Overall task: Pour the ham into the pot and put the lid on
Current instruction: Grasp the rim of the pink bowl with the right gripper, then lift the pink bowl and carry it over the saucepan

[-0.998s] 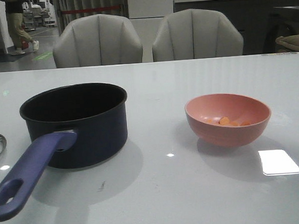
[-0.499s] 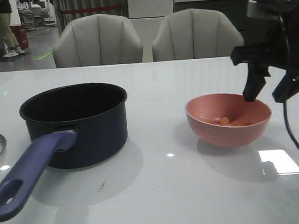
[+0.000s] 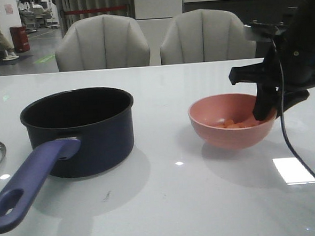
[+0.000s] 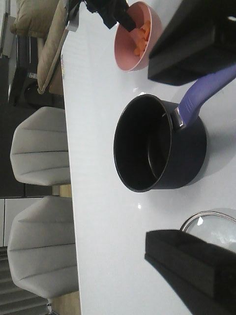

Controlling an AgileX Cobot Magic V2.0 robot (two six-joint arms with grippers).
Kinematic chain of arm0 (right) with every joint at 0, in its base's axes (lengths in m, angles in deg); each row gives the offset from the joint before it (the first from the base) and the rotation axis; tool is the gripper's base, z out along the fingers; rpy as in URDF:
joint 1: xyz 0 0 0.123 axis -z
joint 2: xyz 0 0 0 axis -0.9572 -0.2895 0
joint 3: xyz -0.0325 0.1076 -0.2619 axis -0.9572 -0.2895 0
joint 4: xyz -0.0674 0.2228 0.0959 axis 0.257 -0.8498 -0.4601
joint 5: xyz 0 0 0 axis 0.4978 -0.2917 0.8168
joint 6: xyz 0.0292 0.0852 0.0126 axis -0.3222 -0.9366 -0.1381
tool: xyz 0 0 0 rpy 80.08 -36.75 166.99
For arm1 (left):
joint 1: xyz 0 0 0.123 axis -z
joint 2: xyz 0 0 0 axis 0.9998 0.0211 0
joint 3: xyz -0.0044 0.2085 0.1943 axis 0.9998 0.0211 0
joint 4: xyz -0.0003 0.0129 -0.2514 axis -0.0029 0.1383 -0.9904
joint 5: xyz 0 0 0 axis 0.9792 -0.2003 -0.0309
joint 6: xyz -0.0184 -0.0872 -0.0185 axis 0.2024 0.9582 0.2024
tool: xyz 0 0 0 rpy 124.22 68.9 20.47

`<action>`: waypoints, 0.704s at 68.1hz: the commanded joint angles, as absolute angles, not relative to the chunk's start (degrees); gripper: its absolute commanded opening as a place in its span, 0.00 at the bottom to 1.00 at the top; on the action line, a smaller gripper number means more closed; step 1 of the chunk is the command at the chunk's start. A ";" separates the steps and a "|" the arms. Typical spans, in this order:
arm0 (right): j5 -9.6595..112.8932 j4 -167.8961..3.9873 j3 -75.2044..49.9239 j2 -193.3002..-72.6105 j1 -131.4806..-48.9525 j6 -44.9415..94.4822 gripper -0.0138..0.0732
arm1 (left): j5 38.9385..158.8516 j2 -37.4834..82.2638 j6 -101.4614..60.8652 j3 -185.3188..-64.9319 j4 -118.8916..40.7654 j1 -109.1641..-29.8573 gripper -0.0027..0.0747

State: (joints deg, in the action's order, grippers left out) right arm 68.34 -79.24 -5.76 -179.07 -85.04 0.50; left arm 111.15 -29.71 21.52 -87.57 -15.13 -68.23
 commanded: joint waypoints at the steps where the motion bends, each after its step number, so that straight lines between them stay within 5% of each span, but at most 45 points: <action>1: 66.75 -79.93 -1.89 -174.51 -84.86 1.08 0.31 | 106.60 -29.10 21.63 -89.04 -15.25 -67.83 0.83; 34: 78.73 -77.20 23.28 -177.39 -100.42 3.51 0.31 | 106.60 -29.10 21.63 -89.04 -15.25 -67.83 0.83; 48: 65.44 -75.78 27.47 -180.64 -106.21 3.50 0.31 | 106.60 -29.10 21.63 -89.04 -15.25 -67.83 0.83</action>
